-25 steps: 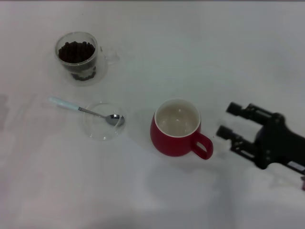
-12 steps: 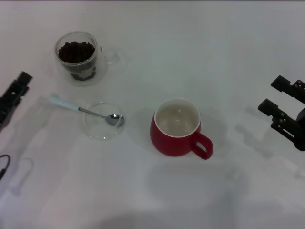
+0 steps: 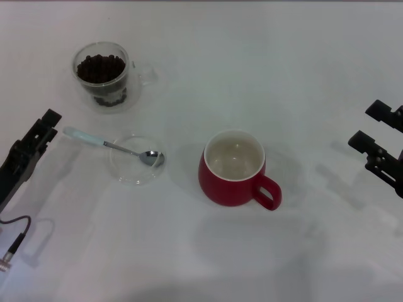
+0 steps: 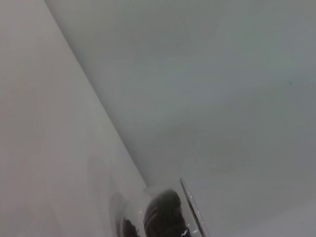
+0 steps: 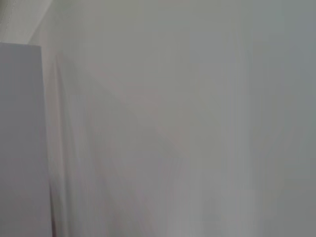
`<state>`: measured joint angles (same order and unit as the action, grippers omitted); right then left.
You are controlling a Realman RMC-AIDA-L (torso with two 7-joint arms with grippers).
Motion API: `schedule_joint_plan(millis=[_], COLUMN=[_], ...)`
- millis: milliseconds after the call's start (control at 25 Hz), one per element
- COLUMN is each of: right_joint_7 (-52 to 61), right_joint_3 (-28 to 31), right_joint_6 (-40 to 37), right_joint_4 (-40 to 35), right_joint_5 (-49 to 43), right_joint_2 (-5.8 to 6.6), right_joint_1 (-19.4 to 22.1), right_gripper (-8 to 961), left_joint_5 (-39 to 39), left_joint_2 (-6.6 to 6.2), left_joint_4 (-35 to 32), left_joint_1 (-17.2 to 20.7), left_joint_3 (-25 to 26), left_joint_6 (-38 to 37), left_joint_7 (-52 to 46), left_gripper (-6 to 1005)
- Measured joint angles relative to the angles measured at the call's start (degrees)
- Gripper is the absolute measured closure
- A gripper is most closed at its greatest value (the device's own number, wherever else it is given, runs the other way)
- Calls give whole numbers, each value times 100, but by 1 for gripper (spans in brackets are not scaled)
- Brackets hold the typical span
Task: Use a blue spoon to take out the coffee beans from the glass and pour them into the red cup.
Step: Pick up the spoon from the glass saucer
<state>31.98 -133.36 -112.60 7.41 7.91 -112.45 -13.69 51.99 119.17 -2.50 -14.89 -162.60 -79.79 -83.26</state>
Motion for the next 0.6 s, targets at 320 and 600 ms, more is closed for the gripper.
schedule_joint_plan(millis=[320, 600], right_joint_7=[35, 37], right_joint_3=[-1, 6], right_joint_6=[-24, -42], right_joint_4=[59, 69], right_joint_5=[0, 0], right_joint_2=[13, 12], right_joint_1=[25, 4], right_gripper=[341, 341], left_joint_5=[39, -98], left_joint_2=[1, -7], left_joint_4=[-24, -90], left_joint_1=[-26, -244], left_joint_3=[17, -19], left_joint_6=[257, 647], left_joint_7=[15, -45], left_gripper=[398, 397])
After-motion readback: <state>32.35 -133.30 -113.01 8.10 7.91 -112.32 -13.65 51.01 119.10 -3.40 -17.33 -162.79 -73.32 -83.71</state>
